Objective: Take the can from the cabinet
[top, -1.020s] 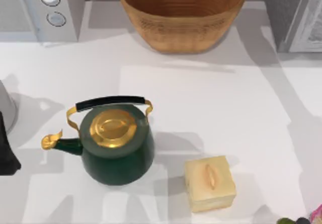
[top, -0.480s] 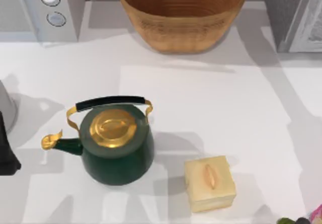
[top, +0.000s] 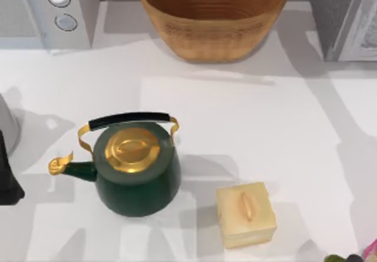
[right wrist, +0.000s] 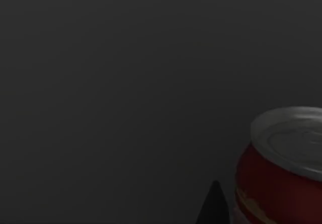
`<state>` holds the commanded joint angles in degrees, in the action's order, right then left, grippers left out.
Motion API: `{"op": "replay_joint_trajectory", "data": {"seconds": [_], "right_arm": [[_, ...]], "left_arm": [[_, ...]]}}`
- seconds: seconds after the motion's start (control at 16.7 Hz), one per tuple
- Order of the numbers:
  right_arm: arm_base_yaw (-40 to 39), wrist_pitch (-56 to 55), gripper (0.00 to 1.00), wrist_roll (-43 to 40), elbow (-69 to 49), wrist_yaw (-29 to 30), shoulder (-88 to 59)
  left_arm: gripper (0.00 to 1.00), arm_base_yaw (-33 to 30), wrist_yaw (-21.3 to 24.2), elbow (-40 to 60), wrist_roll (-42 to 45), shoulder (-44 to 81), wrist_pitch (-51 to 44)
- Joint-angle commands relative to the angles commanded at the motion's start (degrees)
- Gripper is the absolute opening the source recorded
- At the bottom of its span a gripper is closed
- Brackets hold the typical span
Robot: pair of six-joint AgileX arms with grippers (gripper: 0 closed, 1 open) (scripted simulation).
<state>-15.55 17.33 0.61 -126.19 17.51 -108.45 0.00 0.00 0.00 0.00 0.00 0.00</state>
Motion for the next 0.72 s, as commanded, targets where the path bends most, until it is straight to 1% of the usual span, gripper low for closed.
{"op": "replay_joint_trajectory", "data": {"seconds": [0.3,0.72], "right_arm": [[-1.23,1.12,0.00,0.08,1.06,1.02,2.30],[-9.63,10.68,0.00,0.05,9.54,9.22,20.47]], "left_arm": [[1.00,0.00,0.00,0.00,0.00,0.00,0.00],[1.00,0.00,0.00,0.00,0.00,0.00,0.00]]}}
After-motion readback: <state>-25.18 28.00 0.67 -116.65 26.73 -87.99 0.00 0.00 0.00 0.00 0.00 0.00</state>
